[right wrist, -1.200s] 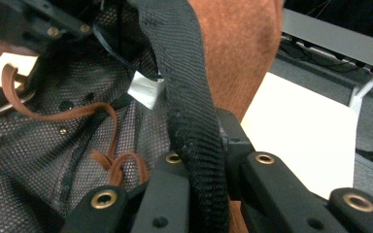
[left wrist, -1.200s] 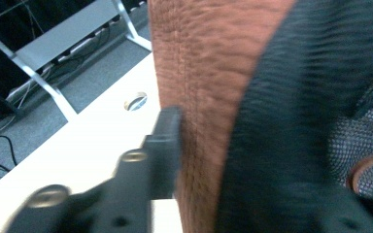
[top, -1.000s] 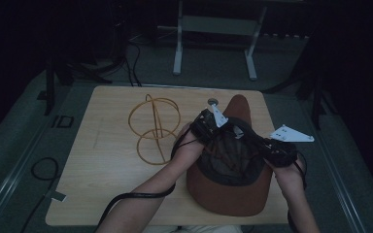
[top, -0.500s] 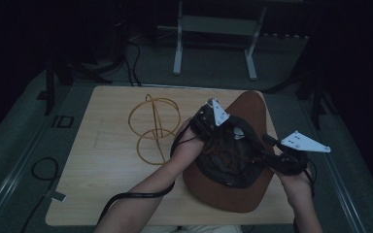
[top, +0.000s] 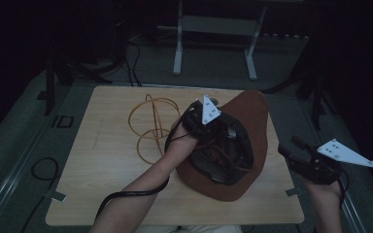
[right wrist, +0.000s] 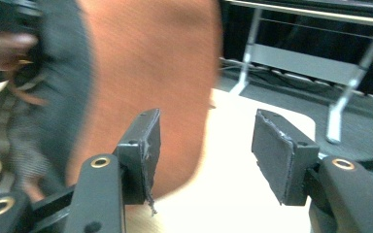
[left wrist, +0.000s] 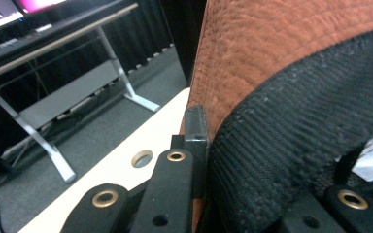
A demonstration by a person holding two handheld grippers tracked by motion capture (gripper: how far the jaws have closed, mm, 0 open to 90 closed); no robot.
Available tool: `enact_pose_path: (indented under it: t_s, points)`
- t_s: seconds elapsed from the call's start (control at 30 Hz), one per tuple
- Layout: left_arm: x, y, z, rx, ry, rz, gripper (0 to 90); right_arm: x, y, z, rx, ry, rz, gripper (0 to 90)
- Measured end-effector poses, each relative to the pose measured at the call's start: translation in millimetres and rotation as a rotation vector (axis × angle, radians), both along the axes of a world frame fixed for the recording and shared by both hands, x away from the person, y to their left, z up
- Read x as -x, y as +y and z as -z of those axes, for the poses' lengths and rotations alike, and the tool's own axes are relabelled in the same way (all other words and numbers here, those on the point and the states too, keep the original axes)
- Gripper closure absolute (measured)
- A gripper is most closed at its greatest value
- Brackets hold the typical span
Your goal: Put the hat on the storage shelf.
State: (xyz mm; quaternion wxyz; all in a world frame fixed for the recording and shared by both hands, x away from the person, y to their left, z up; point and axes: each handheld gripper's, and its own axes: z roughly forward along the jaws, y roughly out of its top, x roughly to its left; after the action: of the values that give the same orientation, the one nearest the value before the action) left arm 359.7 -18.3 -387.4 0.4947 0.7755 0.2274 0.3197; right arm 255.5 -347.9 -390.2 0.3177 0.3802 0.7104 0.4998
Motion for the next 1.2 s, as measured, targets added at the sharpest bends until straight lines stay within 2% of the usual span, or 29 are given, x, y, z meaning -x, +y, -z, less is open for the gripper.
enact_pose_path:
  t_s: [0.03, 0.1, 0.13, 0.17, 0.23, 0.27, 0.33, 0.4, 0.53, 0.6, 0.63, 0.67, 0.77, 0.87, 1.03, 1.07, 1.2]
  points:
    - [-1.2, 2.2, 0.6, 0.015, 0.003, -0.005, 87.3, -1.1, -8.5, 4.1, -0.003, 0.003, 0.021, 43.5]
    - [-5.4, 6.9, 2.2, 0.062, 0.026, 0.023, 87.3, -3.0, -14.7, 10.2, -0.006, 0.014, 0.029, 43.6]
    - [-6.6, 8.5, 3.6, 0.076, 0.021, 0.026, 87.3, -3.7, -16.4, 12.4, -0.007, 0.017, 0.029, 43.6]
    - [-8.5, 10.8, 5.1, 0.108, 0.024, 0.057, 87.3, -4.6, -17.9, 15.2, -0.009, 0.022, 0.031, 43.6]
    - [-10.0, 12.7, 7.3, 0.139, 0.020, 0.077, 87.3, -6.7, -20.3, 20.8, 0.003, 0.030, 0.037, 44.3]
    - [-11.2, 14.2, 8.1, 0.171, 0.022, 0.115, 87.3, -7.8, -21.5, 22.8, 0.003, 0.036, 0.039, 45.6]
    - [-11.3, 15.4, 8.9, 0.191, 0.002, 0.146, 87.3, -10.4, -24.0, 26.0, 0.003, 0.043, 0.042, 46.9]
    - [-12.0, 18.9, 9.9, 0.245, -0.015, 0.231, 87.2, -12.1, -26.0, 27.6, -0.004, 0.048, 0.040, 47.0]
    - [-11.3, 21.7, 10.5, 0.283, -0.052, 0.317, 87.2, -13.7, -25.6, 27.6, -0.011, 0.050, 0.021, 48.6]
    - [-11.4, 23.1, 10.8, 0.307, -0.052, 0.384, 87.2, -13.2, -22.8, 25.9, -0.015, 0.043, -0.001, 48.5]
    - [-10.2, 22.7, 11.0, 0.309, -0.063, 0.400, 87.2, -12.5, -20.9, 24.9, -0.016, 0.033, -0.017, 48.5]
    - [-10.7, 23.1, 11.3, 0.328, -0.058, 0.449, 87.2, -11.7, -18.5, 23.9, -0.019, 0.023, -0.032, 48.6]
    - [-9.2, 20.9, 11.4, 0.345, -0.056, 0.541, 87.2, -11.3, -9.7, 20.9, -0.012, 0.010, -0.069, 48.5]
    - [-7.3, 18.0, 11.0, 0.352, -0.058, 0.609, 87.1, -10.7, -0.6, 19.1, -0.015, 0.003, -0.110, 48.3]
    - [-5.7, 14.0, 10.7, 0.361, -0.078, 0.674, 87.2, -3.2, 17.8, 16.6, -0.018, -0.020, -0.203, 47.9]
    - [-5.6, 13.7, 11.0, 0.363, -0.094, 0.689, 87.1, -1.2, 22.1, 16.1, -0.016, -0.029, -0.225, 47.9]
    - [-4.7, 11.5, 10.5, 0.377, -0.097, 0.714, 87.1, 6.0, 37.4, 12.8, 0.002, -0.072, -0.313, 47.6]
